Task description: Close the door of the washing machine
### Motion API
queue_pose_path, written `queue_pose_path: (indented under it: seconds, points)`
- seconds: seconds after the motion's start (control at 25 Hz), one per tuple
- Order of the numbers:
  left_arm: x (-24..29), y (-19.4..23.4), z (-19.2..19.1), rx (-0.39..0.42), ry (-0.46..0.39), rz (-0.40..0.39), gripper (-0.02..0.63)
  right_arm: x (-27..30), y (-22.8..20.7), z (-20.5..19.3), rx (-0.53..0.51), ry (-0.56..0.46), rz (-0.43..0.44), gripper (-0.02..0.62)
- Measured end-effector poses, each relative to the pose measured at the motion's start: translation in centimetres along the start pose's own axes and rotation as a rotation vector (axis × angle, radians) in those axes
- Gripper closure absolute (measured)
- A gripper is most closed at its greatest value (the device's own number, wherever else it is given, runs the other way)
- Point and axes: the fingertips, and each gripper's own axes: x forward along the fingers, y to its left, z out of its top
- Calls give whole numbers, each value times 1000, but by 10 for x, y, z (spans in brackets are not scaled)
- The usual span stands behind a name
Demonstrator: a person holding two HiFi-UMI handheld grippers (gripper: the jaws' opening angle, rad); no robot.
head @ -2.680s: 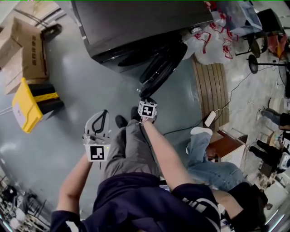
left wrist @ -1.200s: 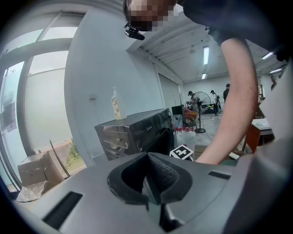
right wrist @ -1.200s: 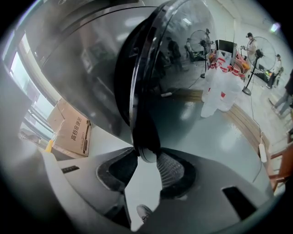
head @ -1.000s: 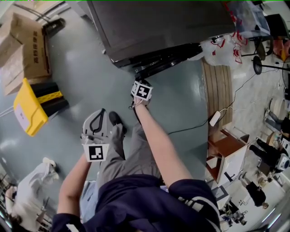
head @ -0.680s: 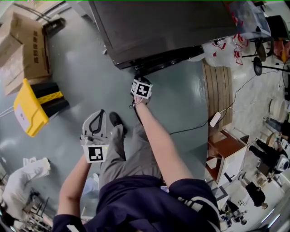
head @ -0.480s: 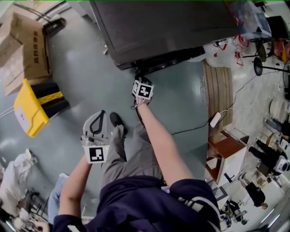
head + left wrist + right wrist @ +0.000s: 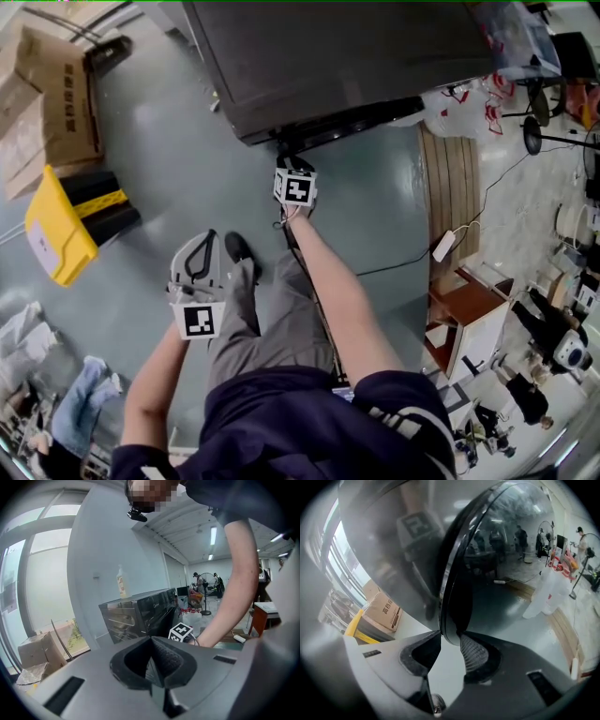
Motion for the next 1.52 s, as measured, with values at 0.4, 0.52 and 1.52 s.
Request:
queue_pose_path:
  seconds: [0.4, 0.52, 1.52]
  points:
    - [2, -2, -9, 6, 15, -4, 581, -2, 0, 2, -70, 21, 11, 451]
    - [5, -2, -9, -1, 5, 0, 581, -1, 0, 1, -74, 43, 14, 451]
    - [-7, 19, -2, -10, -22, 61, 581, -25, 26, 11, -408, -48, 56, 509]
